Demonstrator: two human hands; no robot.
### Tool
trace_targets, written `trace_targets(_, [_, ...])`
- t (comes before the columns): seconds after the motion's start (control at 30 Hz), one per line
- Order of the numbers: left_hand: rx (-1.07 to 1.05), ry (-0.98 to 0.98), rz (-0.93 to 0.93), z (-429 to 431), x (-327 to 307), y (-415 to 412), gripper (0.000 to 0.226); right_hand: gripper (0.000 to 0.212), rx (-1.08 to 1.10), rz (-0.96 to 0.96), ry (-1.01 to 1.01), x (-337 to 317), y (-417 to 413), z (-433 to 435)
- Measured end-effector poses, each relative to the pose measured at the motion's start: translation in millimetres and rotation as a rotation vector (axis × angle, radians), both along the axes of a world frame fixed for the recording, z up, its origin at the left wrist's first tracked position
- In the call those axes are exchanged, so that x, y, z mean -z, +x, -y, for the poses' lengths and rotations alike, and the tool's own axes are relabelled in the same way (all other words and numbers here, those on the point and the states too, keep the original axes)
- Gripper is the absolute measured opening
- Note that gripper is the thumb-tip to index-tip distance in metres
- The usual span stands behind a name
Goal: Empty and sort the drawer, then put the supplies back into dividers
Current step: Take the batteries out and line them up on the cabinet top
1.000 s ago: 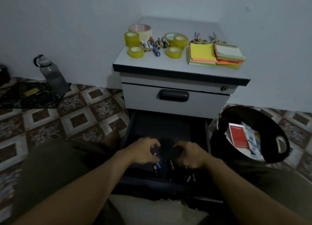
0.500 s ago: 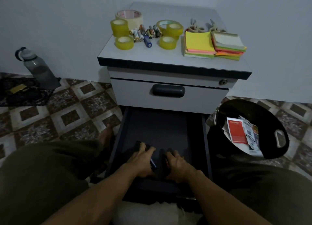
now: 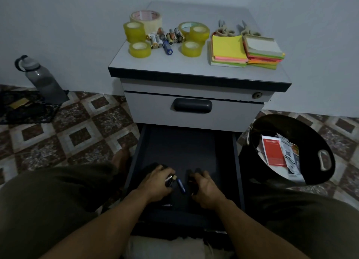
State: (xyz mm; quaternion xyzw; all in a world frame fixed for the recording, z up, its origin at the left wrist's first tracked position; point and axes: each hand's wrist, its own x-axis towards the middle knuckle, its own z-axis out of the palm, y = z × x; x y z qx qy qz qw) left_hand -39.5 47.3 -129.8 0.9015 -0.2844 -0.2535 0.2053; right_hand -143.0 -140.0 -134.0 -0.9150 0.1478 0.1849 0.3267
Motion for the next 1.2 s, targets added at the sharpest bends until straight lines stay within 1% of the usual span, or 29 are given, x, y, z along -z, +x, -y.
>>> trace_targets(0.1, [-0.005, -0.016, 0.017, 0.7, -0.5, 0.4, 0.054, 0.053, 0.04, 0.025, -0.019, -0.9, 0.1, -0.2])
trace_targets(0.23, [0.006, -0.012, 0.055, 2.3, 0.3, 0.5, 0.049, 0.044, 0.081, 0.037, -0.04, -0.4, 1.7, -1.6])
trace_targets(0.37, [-0.017, -0.036, 0.07, 2.9, 1.6, 2.6, 0.038, 0.039, 0.095, 0.034, -0.058, -1.9, 4.2, 1.1])
trace_targets(0.53, [-0.005, -0.063, 0.126, -0.3, 2.6, 5.1, 0.028, 0.022, 0.078, 0.076, -0.046, -4.4, 4.8, 4.7])
trace_targets(0.63, [0.007, -0.088, 0.084, -2.4, 4.1, 8.3, 0.028, 0.018, 0.098, 0.063, -0.06, -4.9, 3.0, 5.4])
trace_targets(0.8, [0.007, -0.084, 0.006, -4.3, 4.0, 12.3, 0.025, 0.021, 0.131, 0.048, -0.081, -6.0, 2.4, 4.9])
trace_targets(1.03, [0.052, -0.063, -0.014, -4.7, 2.3, 15.2, 0.023, 0.024, 0.192, 0.015, -0.061, -8.4, 2.6, 4.3])
trace_targets(1.2, [0.071, -0.078, 0.03, -5.5, 2.2, 14.3, 0.026, 0.023, 0.209, -0.017, -0.031, -12.0, 1.4, 3.1])
